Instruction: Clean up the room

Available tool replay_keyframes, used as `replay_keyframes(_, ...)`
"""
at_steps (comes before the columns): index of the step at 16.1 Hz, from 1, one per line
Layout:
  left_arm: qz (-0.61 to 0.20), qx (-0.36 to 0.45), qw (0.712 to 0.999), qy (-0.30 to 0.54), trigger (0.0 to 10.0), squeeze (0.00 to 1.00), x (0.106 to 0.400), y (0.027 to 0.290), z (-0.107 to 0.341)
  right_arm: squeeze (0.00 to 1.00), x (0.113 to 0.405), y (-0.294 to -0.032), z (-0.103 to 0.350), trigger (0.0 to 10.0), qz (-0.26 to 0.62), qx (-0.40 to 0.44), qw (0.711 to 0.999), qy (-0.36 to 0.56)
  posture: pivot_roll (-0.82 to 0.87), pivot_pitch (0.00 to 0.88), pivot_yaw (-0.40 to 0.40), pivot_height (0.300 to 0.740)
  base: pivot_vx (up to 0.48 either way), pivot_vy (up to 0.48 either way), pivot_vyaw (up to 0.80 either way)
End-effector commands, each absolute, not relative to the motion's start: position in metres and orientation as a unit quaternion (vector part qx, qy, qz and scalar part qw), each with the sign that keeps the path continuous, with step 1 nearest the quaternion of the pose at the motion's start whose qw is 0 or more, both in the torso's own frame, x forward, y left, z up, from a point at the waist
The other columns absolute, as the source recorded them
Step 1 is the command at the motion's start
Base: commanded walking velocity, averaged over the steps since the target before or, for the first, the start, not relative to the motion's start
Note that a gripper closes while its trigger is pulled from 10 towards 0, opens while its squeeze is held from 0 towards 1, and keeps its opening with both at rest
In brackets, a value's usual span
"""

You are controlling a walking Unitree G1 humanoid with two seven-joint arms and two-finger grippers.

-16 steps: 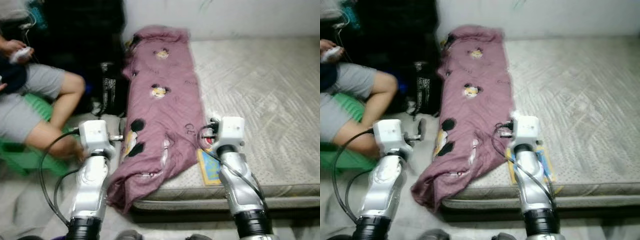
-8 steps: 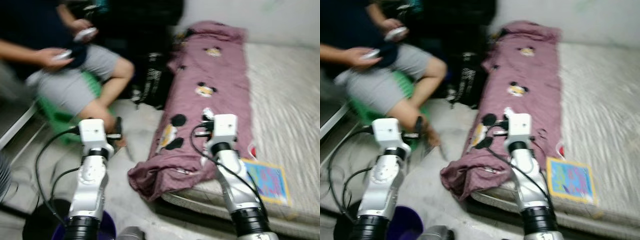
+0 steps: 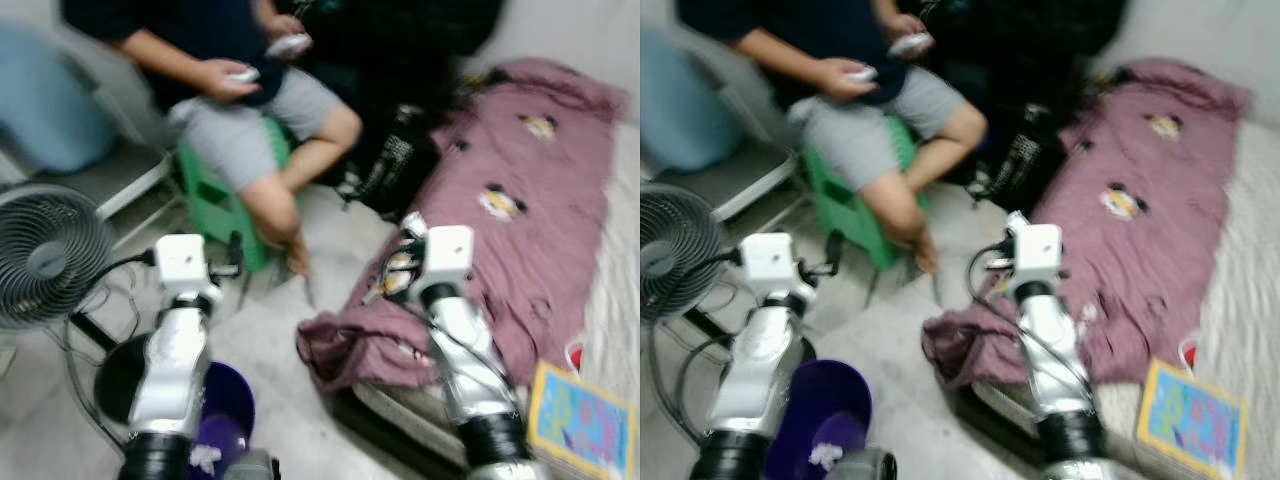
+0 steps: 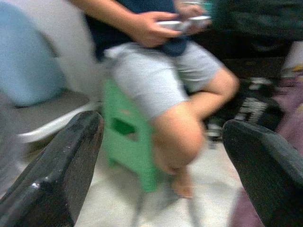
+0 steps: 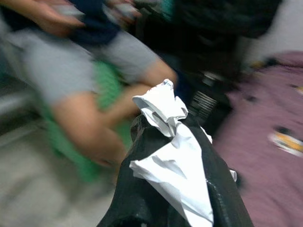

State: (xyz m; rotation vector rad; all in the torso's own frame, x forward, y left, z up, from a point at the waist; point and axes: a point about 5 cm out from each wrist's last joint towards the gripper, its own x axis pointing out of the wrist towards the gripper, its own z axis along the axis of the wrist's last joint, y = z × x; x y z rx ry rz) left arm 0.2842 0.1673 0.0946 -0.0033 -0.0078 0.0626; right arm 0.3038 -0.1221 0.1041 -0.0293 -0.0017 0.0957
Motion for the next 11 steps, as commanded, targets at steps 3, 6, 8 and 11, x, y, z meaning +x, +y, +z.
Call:
replay_keyframes(3, 0.029, 0.0, 0.999, -0.013, 10.0, 0.0, 0.286, 0.164, 0.099, 0.0, 0.305, -0.127, 0.105, 10.0, 0.049, -0.024, 0.998, -0.007, 0.06, 0.0, 0.018, 0.74, 0.0, 0.0, 0.79)
replay_keyframes(6, 0.044, 0.005, 0.999, -0.018, 10.0, 0.0, 0.282, 0.17, 0.101, 0.0, 0.312, -0.117, 0.103, 10.0, 0.071, -0.022, 0.997, 0.001, 0.1, 0.0, 0.001, 0.74, 0.0, 0.0, 0.23)
replay_keyframes(8, 0.067, 0.009, 0.998, -0.017, 10.0, 0.0, 0.275, 0.18, 0.1, 0.0, 0.317, -0.104, 0.104, 10.0, 0.096, -0.02, 0.995, 0.001, 0.13, 0.0, -0.036, 0.74, 0.0, 0.0, 0.0)
replay_keyframes(11, 0.099, 0.016, 0.995, -0.024, 10.0, 0.0, 0.273, 0.186, 0.1, 0.0, 0.327, -0.088, 0.104, 10.0, 0.128, -0.029, 0.991, 0.011, 0.17, 0.0, -0.067, 0.74, 0.0, 0.0, 0.0)
